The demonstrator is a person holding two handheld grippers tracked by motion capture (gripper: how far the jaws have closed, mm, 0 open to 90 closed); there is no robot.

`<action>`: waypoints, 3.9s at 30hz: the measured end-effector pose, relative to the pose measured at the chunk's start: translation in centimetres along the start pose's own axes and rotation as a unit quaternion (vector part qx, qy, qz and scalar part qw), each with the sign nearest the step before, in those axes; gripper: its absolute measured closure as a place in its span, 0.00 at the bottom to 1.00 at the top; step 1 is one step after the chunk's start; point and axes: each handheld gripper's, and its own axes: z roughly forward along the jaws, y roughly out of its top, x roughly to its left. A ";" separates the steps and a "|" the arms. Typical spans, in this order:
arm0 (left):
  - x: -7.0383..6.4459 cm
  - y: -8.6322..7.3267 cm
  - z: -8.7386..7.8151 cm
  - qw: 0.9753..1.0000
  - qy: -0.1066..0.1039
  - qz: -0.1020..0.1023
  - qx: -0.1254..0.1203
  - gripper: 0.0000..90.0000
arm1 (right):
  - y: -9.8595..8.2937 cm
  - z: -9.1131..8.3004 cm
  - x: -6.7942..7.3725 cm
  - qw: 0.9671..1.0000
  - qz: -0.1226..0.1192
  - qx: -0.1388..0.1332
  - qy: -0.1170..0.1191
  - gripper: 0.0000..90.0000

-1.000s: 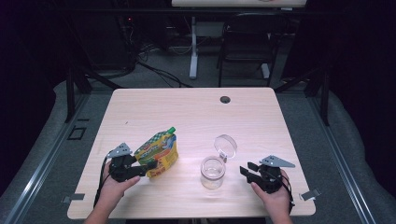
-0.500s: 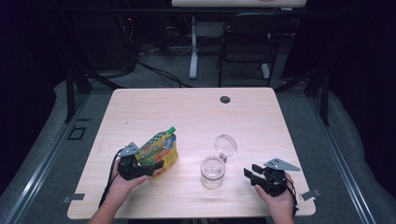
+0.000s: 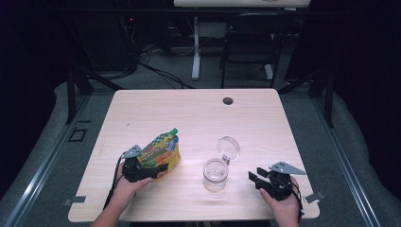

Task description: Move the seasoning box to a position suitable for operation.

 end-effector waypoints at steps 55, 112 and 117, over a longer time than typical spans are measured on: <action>1.0 -0.8 1.2 0.999 -0.025 -0.022 0.022 0.40 | -0.1 0.2 0.1 1.000 -0.002 0.003 0.006 0.61; 0.8 -1.8 1.9 0.999 -0.011 -0.022 -0.026 0.44 | -0.1 0.2 0.2 1.000 -0.005 0.003 0.003 0.61; 0.9 -1.9 2.1 0.999 -0.012 -0.025 -0.024 0.42 | -0.1 0.1 0.3 1.000 -0.006 0.003 0.003 0.60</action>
